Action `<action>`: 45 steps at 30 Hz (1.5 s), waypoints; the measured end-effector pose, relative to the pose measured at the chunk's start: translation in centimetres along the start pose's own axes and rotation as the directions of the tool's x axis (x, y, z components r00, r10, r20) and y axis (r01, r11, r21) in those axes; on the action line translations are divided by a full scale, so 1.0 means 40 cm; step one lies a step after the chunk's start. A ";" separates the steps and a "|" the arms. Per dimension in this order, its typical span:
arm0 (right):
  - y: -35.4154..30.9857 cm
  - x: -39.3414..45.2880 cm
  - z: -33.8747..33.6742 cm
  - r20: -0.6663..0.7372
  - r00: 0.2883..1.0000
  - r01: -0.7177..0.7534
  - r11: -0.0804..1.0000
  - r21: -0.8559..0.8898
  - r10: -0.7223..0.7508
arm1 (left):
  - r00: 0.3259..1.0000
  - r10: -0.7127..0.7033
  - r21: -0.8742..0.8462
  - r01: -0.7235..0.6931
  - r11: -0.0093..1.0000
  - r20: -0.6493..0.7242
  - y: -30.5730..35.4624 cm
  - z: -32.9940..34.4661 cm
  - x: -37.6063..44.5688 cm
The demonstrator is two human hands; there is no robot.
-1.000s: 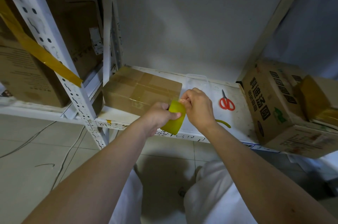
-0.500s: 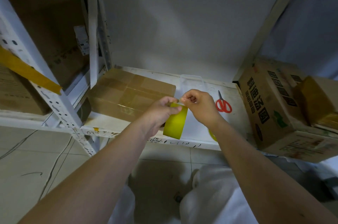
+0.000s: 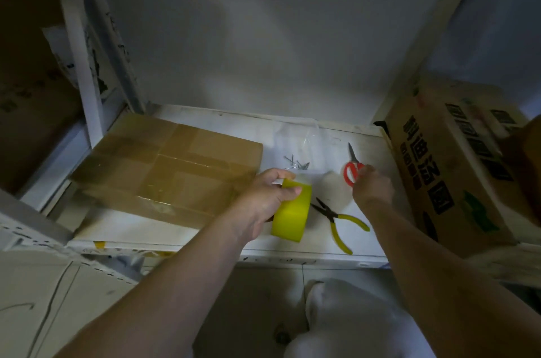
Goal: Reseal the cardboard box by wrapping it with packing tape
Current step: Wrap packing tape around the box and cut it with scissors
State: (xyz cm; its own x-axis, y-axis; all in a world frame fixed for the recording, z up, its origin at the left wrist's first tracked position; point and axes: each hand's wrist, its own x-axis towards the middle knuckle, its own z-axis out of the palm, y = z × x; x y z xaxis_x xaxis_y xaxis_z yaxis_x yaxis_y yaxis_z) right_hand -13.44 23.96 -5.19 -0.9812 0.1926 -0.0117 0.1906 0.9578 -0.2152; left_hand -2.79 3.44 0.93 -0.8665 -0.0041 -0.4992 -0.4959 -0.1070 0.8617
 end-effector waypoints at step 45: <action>-0.148 -0.385 0.010 0.222 0.971 0.099 0.995 -0.017 -0.093 | 0.997 -0.026 0.013 0.027 1.000 -0.076 -0.030 -0.093 -0.267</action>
State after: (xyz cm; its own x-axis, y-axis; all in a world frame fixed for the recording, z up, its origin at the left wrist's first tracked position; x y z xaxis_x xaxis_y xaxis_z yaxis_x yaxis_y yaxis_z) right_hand 0.52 15.26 -4.12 -0.9768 0.0510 -0.2080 0.0932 0.9756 -0.1987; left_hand 7.27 -0.10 4.90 -0.8465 -0.0767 -0.5269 -0.5199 -0.0943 0.8490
